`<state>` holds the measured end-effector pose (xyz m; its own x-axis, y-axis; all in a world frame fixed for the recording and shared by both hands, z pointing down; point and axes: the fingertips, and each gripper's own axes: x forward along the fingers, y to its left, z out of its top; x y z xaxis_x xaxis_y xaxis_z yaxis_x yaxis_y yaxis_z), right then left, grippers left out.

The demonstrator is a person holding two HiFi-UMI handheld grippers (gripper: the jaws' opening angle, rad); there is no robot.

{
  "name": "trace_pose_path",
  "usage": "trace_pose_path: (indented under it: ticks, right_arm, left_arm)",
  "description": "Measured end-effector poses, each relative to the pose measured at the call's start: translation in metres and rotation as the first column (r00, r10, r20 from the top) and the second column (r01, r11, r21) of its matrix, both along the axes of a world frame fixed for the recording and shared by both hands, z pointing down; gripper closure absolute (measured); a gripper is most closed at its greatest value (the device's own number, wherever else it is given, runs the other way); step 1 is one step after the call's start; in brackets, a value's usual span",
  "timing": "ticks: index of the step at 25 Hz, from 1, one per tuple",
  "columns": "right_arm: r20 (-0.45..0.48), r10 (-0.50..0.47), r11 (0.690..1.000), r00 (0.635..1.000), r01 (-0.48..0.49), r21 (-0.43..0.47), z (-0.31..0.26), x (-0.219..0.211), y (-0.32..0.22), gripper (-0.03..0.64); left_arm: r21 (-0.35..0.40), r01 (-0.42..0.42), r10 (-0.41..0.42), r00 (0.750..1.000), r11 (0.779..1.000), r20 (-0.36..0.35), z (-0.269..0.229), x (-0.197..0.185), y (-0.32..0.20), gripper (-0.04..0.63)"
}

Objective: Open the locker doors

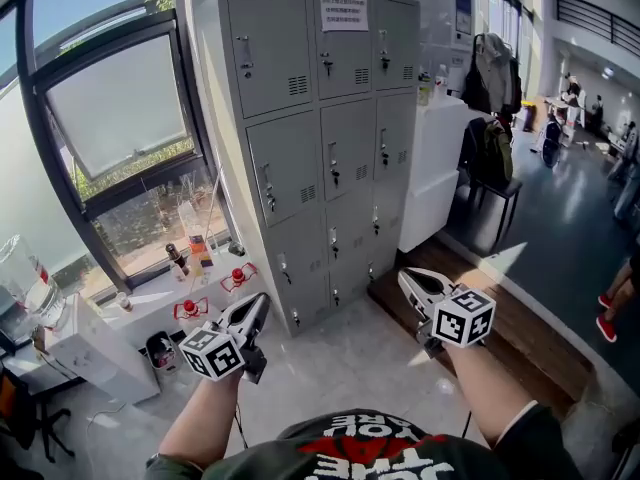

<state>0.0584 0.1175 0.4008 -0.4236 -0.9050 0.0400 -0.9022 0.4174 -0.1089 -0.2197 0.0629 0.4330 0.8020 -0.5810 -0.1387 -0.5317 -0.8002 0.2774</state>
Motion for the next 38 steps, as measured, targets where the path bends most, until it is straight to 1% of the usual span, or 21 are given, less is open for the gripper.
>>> trace_pose_path:
  ticks: [6,11,15,20,25,28,31,34,38]
  right_arm:
    - [-0.003,-0.001,1.0,1.0,0.001,0.009,-0.001,0.022,-0.03,0.586]
    - [-0.005,0.013,1.0,1.0,-0.013,-0.001,0.006,0.027,-0.078,0.586]
    - [-0.015,0.034,0.999,0.999,-0.034,0.003,0.011,0.026,-0.139,0.584]
    - [-0.008,0.069,0.998,0.998,-0.069,0.01,0.006,0.02,-0.236,0.585]
    - [0.003,0.098,0.995,0.995,-0.098,0.029,-0.019,0.017,-0.328,0.585]
    - [-0.001,0.098,0.994,0.995,-0.098,0.043,-0.032,0.018,-0.376,0.585]
    - [0.006,0.091,0.994,0.996,-0.091,0.053,-0.041,0.023,-0.415,0.586]
    - [0.004,0.068,0.996,0.998,-0.068,0.056,-0.049,0.032,-0.446,0.584]
    - [0.001,0.016,0.998,1.0,-0.016,0.064,-0.063,0.053,-0.479,0.584]
  left_arm:
    - [0.006,-0.031,0.031,0.999,1.0,0.013,-0.004,0.033,-0.016,0.595]
    - [0.006,-0.063,0.063,0.998,0.998,0.002,-0.002,0.043,-0.064,0.595]
    - [0.031,-0.109,0.109,0.994,0.994,-0.005,0.0,0.049,-0.13,0.595]
    - [0.033,-0.168,0.169,0.985,0.985,-0.031,-0.009,0.054,-0.239,0.595]
    - [0.064,-0.218,0.218,0.976,0.974,0.008,-0.033,0.058,-0.331,0.595]
    - [0.085,-0.221,0.22,0.975,0.971,0.022,-0.047,0.059,-0.374,0.595]
    - [0.107,-0.209,0.206,0.978,0.972,0.042,-0.057,0.063,-0.404,0.595]
    - [0.133,-0.196,0.189,0.98,0.972,0.062,-0.061,0.073,-0.426,0.595]
    - [0.137,-0.141,0.133,0.989,0.981,0.063,-0.072,0.095,-0.444,0.595]
